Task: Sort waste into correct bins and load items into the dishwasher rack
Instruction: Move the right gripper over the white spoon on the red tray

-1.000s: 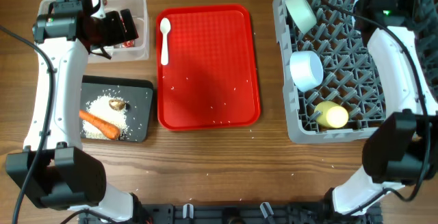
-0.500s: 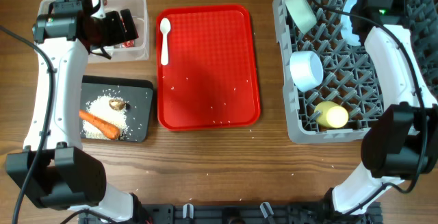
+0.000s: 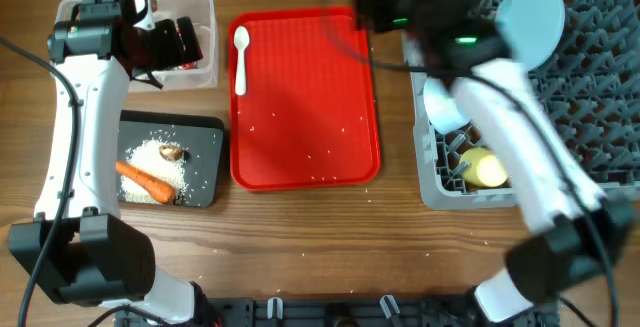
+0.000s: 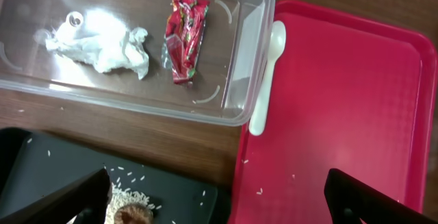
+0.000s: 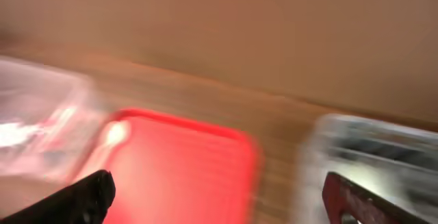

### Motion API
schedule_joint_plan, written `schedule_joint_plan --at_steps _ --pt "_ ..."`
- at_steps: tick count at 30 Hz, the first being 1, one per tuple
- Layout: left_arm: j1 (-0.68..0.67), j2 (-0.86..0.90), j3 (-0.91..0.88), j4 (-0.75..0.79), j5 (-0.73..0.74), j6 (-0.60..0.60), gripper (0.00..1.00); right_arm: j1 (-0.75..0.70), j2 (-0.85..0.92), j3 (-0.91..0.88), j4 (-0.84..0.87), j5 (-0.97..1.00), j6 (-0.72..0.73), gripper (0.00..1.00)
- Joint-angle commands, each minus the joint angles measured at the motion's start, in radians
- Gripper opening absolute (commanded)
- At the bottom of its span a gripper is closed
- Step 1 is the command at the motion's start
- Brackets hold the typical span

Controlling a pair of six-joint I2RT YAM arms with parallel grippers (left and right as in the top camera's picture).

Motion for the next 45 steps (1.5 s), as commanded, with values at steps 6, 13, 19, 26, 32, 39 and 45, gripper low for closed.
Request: schedule_joint_plan --at_steps 6,13,19,26,32,39,45 --pt "0.023 0.006 0.0 -0.053 0.005 -0.039 1.0 0.153 0.388 0.191 0.079 -0.194 0.241 1.0" --pt "0.017 0.006 0.0 -0.054 0.005 -0.039 1.0 0.153 0.449 0.206 0.142 -0.261 0.314 1.0" --pt "0.019 0.006 0.0 -0.097 -0.06 -0.039 1.0 0.15 0.39 0.349 -0.377 -0.342 0.129 1.0" --pt "0.019 0.006 0.0 -0.104 -0.081 -0.039 1.0 0.119 0.179 0.399 -0.27 -0.195 0.21 1.0" --pt "0.019 0.006 0.0 -0.145 -0.082 -0.039 1.0 0.245 0.434 0.462 -0.14 -0.161 0.291 1.0" --pt "0.019 0.006 0.0 -0.178 -0.081 -0.039 1.0 0.263 0.633 0.462 0.027 -0.123 0.421 0.94" --pt "0.019 0.006 0.0 -0.183 -0.081 -0.039 1.0 0.301 0.759 0.462 0.031 -0.02 0.467 0.93"
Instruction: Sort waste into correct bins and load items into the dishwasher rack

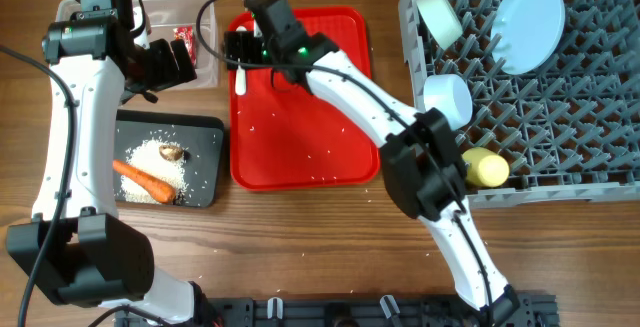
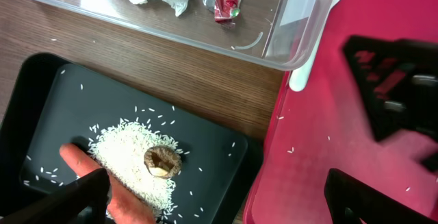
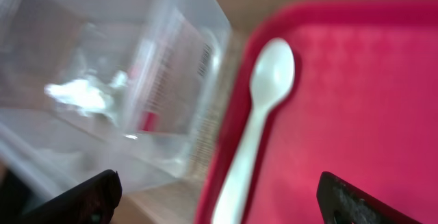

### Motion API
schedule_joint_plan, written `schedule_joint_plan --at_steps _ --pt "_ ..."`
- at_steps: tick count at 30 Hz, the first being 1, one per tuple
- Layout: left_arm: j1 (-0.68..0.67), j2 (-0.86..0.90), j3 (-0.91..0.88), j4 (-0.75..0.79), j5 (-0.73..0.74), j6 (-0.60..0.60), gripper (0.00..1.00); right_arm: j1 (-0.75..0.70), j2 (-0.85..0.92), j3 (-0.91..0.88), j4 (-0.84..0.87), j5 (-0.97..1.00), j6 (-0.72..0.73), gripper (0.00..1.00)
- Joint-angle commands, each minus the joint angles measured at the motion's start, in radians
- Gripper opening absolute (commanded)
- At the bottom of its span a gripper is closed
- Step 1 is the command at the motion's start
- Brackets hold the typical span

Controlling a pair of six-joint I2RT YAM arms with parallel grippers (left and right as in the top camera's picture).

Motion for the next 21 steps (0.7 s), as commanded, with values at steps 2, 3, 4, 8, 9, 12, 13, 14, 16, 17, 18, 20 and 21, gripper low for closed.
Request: schedule_joint_plan --at_steps 2,3,4,8,9,12,13,14,16,17,18,20,21 --pt "-0.001 0.006 0.0 -0.008 -0.009 -0.01 1.0 0.027 0.085 0.012 -0.001 0.112 0.04 0.93" --pt "-0.001 0.006 0.0 -0.011 -0.009 -0.01 1.0 0.03 0.092 0.012 -0.005 0.14 0.04 0.92" --pt "-0.001 0.006 0.0 -0.013 -0.009 -0.01 1.0 0.032 0.104 0.012 -0.008 0.17 0.04 0.92" --pt "-0.001 0.006 0.0 -0.026 -0.009 -0.009 1.0 0.033 0.137 0.012 -0.014 0.216 0.041 0.9" --pt "-0.001 0.006 0.0 -0.033 -0.009 -0.009 1.0 0.031 0.143 0.012 -0.012 0.246 0.044 0.87" --pt "-0.001 0.006 0.0 -0.047 -0.009 -0.009 1.0 0.031 0.154 0.012 -0.009 0.266 0.042 0.78" --pt "-0.001 0.006 0.0 -0.048 -0.009 -0.009 1.0 0.031 0.166 0.012 -0.01 0.266 0.04 0.77" --pt "-0.001 0.006 0.0 -0.048 -0.009 -0.009 1.0 0.031 0.174 0.012 -0.014 0.265 0.039 0.76" --pt "-0.001 0.006 0.0 -0.047 -0.009 -0.009 1.0 0.034 0.183 0.012 -0.014 0.234 0.035 0.77" --pt "-0.001 0.006 0.0 -0.048 -0.009 -0.009 1.0 0.04 0.185 0.012 -0.011 0.22 0.036 0.77" --pt "-0.001 0.006 0.0 -0.047 -0.009 -0.009 1.0 0.048 0.185 0.012 -0.007 0.22 0.027 0.76" --pt "-0.001 0.006 0.0 -0.048 -0.009 -0.009 1.0 0.066 0.186 0.012 -0.003 0.24 0.013 0.78" --pt "-0.001 0.006 0.0 -0.048 -0.009 -0.009 1.0 0.076 0.187 0.012 -0.011 0.25 0.013 0.81"
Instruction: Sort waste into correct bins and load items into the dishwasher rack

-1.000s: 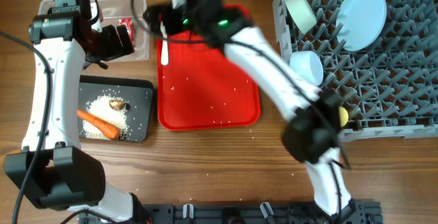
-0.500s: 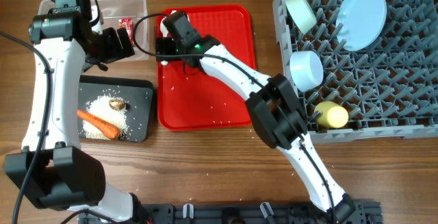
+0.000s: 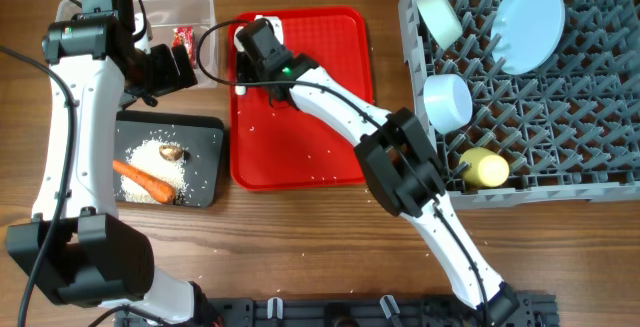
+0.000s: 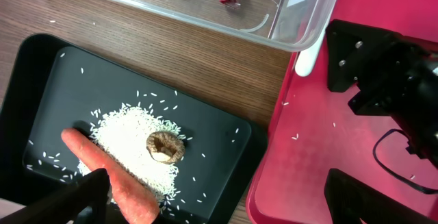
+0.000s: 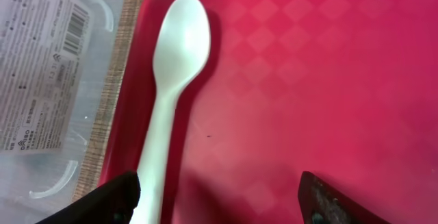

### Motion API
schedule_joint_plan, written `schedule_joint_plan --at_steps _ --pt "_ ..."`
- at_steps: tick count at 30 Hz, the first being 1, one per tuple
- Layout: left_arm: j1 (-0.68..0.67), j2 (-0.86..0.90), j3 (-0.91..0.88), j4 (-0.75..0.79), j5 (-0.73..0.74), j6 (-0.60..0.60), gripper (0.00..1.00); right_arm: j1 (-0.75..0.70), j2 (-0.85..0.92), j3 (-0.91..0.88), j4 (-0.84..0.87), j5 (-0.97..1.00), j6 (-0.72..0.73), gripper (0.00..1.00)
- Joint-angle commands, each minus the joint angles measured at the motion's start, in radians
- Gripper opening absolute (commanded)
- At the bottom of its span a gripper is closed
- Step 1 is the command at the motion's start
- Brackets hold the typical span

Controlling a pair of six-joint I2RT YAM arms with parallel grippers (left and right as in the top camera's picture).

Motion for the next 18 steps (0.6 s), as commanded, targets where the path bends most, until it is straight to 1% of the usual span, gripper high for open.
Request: schedule_joint_plan --at_steps 1,7,9,11,12,15,18 --pt "-0.001 0.006 0.0 -0.002 -0.009 -0.009 1.0 0.041 0.079 -0.001 -0.034 0.003 -0.007 0.82" --pt "-0.001 0.006 0.0 -0.012 -0.009 -0.009 1.0 0.06 0.137 -0.001 -0.089 0.001 -0.006 0.81" --pt "-0.001 0.006 0.0 -0.012 -0.009 -0.009 1.0 0.061 0.151 -0.001 -0.102 0.002 -0.007 0.75" --pt "-0.001 0.006 0.0 -0.012 -0.009 -0.01 1.0 0.06 0.164 -0.001 -0.128 0.002 -0.006 0.59" --pt "-0.001 0.006 0.0 -0.013 -0.009 -0.01 1.0 0.06 0.166 -0.001 -0.135 0.003 -0.006 0.56" --pt "-0.001 0.006 0.0 -0.019 -0.009 -0.01 1.0 0.06 0.169 -0.001 -0.144 0.01 -0.006 0.5" --pt "-0.001 0.006 0.0 -0.027 -0.01 -0.015 1.0 0.06 0.169 0.008 -0.148 0.008 -0.006 0.5"
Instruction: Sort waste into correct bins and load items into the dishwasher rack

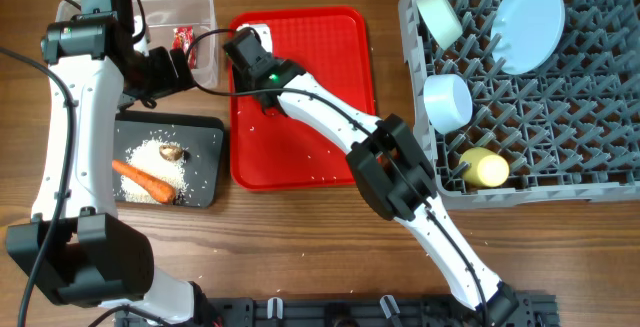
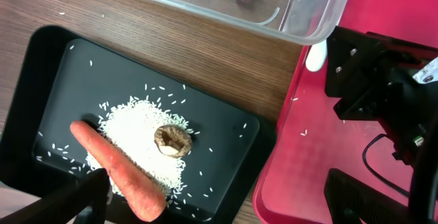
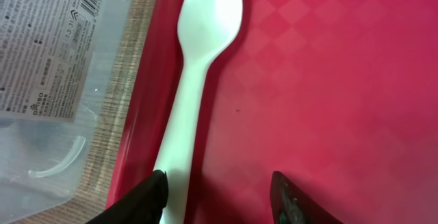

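A white plastic spoon point(image 3: 198, 80) lies along the left rim of the red tray point(image 1: 320, 117), next to the clear bin. My right gripper point(image 3: 219, 200) is low over it and open. The spoon's handle passes just inside the left finger point(image 3: 152, 198), apart from the right one. In the overhead view that gripper point(image 1: 245, 52) hides the spoon. My left gripper point(image 2: 215, 203) hangs open and empty above the black tray point(image 2: 226, 148), which holds a carrot point(image 2: 116, 169), rice and a mushroom piece point(image 2: 172, 140).
The clear bin point(image 1: 205, 7) at the back left holds a red wrapper point(image 1: 183, 37) and crumpled tissue. The grey dishwasher rack point(image 1: 590, 137) on the right carries two bowls, a plate point(image 1: 530, 22) and a yellow item point(image 1: 485, 170). Rice grains dot the red tray.
My right gripper has come lower over the spoon, with its fingers closer together beside the handle. The left gripper has shifted a little, so more of the carrot shows.
My right arm was first blurred between the rack and the red tray, with the left gripper over the clear bin. Then the right gripper was at the tray's back left by the spoon, and the left over the black tray. Since then the right has sunk over the spoon.
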### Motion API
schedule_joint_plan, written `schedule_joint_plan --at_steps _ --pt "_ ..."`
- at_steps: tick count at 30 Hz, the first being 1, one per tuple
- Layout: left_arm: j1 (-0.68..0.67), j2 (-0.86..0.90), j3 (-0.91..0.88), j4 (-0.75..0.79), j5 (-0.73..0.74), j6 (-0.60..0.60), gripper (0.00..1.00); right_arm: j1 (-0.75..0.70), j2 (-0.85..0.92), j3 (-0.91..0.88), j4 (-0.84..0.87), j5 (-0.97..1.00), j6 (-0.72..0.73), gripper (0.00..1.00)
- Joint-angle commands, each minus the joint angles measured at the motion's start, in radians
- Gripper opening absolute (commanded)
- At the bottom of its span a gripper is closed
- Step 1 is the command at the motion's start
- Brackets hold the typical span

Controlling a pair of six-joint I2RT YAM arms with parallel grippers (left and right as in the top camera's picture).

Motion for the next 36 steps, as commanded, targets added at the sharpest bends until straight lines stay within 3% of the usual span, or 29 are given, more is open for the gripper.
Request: schedule_joint_plan --at_steps 1,3,4,9,12,17,20,24,27,36 --pt "-0.003 0.006 0.0 -0.004 0.009 -0.018 1.0 0.016 0.133 -0.039 -0.071 -0.049 0.005 0.5" --pt "-0.003 0.006 0.0 0.003 0.009 -0.04 1.0 0.016 0.133 -0.023 -0.077 -0.062 0.007 0.55" --pt "-0.003 0.006 0.0 0.004 0.009 -0.041 1.0 0.007 0.13 0.034 -0.111 -0.108 0.017 0.66" --pt "-0.055 0.021 -0.001 0.105 0.105 -0.04 0.99 -0.144 0.037 0.444 -0.4 -0.164 0.006 0.99" --pt "-0.145 0.053 -0.001 0.178 0.106 -0.04 0.97 -0.294 -0.065 0.557 -0.533 -0.253 -0.057 0.99" --pt "-0.299 0.21 -0.001 0.353 0.084 -0.071 0.9 -0.549 -0.209 0.562 -0.702 -0.336 -0.073 1.0" --pt "-0.334 0.32 -0.001 0.443 0.084 -0.126 0.87 -0.621 -0.215 0.562 -0.79 -0.336 -0.088 1.0" --pt "-0.338 0.41 -0.001 0.593 -0.036 -0.122 0.91 -0.631 -0.214 0.561 -0.833 -0.351 -0.18 1.0" --pt "-0.338 0.465 -0.001 0.671 -0.048 -0.084 0.91 -0.605 -0.213 0.56 -0.839 -0.346 -0.207 1.0" --pt "-0.337 0.516 -0.001 0.728 -0.123 -0.089 0.91 -0.591 -0.213 0.56 -0.868 -0.347 -0.23 1.0"
